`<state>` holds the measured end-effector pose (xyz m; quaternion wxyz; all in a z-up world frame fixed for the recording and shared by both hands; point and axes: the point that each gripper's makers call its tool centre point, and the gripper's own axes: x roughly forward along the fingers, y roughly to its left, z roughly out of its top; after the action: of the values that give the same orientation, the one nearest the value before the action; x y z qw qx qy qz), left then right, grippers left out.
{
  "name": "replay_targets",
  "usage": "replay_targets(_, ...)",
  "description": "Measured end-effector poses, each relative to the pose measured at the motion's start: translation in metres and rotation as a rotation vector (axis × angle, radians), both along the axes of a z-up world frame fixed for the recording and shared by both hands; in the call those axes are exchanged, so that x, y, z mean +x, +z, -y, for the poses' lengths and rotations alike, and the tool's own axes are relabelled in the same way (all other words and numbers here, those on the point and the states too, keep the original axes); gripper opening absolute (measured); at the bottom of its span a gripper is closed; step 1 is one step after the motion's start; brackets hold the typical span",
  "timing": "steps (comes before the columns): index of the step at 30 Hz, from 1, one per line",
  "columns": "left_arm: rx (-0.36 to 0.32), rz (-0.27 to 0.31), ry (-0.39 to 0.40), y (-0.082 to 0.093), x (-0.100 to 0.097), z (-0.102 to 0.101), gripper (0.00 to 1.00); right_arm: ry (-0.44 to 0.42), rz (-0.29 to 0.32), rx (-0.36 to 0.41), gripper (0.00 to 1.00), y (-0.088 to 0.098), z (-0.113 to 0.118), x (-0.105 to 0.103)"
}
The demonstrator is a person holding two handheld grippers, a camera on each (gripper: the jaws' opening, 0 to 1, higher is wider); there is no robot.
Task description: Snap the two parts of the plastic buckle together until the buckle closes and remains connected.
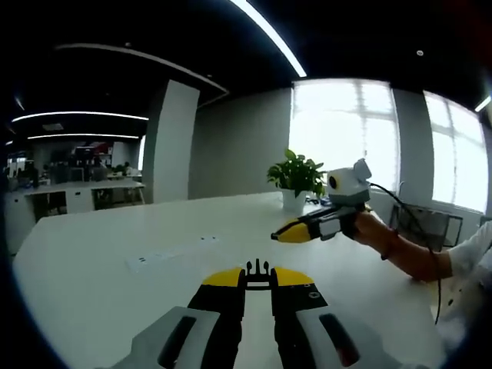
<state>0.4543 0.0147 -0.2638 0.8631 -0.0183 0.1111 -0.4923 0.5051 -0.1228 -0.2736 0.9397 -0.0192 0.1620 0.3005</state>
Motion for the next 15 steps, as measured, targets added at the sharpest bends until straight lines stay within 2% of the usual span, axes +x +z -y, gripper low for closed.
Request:
replay_targets(3, -0.009, -0.004, 0.0, -0.004, -0.004, -0.001, 0.12, 0.031, -0.013, 0.024, 0.11, 0.002, -0.005, -0.008)
replay_targets(5, -0.013, -0.01, -0.001, -0.005, -0.009, -0.001, 0.12, 0.013, 0.016, -0.019, 0.11, 0.002, -0.002, -0.013)
replay_targets(6, -0.012, -0.007, 0.001, -0.005, -0.012, 0.0, 0.12, 0.018, 0.013, -0.016, 0.11, 0.002, -0.004, -0.017)
replay_targets(9, 0.0, -0.001, -0.001, -0.005, -0.022, 0.0, 0.12, 0.048, 0.009, 0.031, 0.11, 0.007, -0.006, -0.025)
replay_targets(15, 0.004, 0.017, -0.003, -0.004, -0.038, -0.002, 0.12, 0.067, 0.029, 0.005, 0.11, 0.005, -0.008, -0.045)
